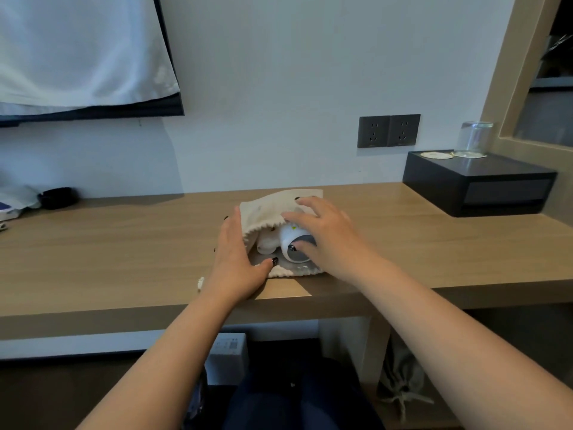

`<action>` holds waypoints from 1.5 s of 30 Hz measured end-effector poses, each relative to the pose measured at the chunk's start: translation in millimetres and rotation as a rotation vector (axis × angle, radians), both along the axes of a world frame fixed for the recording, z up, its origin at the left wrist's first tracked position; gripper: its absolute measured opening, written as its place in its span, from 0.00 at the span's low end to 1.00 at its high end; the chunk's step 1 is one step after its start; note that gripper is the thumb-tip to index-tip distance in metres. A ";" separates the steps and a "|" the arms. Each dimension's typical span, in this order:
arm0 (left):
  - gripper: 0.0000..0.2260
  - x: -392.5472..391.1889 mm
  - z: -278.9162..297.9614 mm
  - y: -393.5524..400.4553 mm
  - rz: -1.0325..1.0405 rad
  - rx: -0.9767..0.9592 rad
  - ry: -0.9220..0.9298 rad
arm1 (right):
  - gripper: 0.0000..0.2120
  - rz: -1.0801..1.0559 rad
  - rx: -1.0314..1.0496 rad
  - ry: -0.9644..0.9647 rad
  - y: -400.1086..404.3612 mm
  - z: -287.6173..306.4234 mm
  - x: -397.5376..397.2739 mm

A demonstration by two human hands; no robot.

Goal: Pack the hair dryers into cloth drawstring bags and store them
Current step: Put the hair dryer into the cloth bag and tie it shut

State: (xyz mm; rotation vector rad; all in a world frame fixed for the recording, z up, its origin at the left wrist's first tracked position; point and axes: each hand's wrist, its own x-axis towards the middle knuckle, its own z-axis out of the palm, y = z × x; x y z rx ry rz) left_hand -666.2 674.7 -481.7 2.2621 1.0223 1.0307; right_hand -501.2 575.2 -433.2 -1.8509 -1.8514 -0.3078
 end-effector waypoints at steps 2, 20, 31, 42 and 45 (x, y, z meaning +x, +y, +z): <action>0.51 -0.4 -0.3 3.1 -0.003 -0.049 0.009 | 0.23 -0.027 -0.102 -0.044 11.2 8.4 -1.0; 0.46 2.2 -1.2 8.9 -0.052 0.188 0.110 | 0.20 0.084 0.304 0.420 28.7 -36.7 17.6; 0.31 63.5 53.0 38.9 -0.189 0.433 0.671 | 0.20 0.030 0.353 0.489 25.7 -38.4 20.3; 0.23 90.9 6.4 64.8 0.129 0.696 0.164 | 0.19 -0.077 0.292 0.410 26.1 -38.1 15.4; 0.34 90.8 3.8 71.0 0.081 0.514 0.179 | 0.21 -0.143 0.229 0.402 29.0 -38.0 17.9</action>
